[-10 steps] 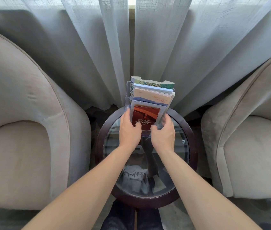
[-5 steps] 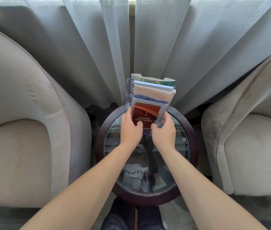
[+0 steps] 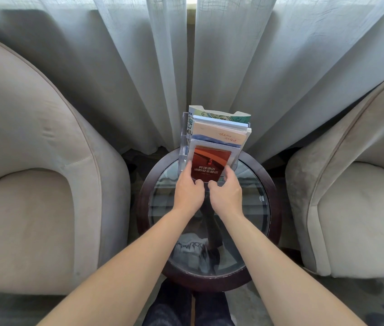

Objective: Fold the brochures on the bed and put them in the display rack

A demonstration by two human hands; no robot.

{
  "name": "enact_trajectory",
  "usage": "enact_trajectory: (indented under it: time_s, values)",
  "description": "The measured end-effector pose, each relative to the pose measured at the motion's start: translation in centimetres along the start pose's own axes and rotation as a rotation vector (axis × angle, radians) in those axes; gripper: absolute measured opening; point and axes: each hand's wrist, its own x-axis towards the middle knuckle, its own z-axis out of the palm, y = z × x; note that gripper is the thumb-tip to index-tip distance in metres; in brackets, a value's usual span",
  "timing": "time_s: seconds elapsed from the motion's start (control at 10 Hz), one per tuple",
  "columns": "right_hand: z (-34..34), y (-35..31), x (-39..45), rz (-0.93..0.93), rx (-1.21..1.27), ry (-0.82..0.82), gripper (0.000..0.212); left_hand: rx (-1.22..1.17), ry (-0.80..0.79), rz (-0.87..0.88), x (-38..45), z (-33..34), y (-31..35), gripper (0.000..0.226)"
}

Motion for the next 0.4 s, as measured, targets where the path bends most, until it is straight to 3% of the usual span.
enact_trajectory:
  time_s: [0.4]
  values:
    - [-0.3, 0.5, -0.5, 0.029, -0.028, 0.014, 0.057, 0.037, -0.001, -0.053, -0.3, -0.5, -1.1, 0.058]
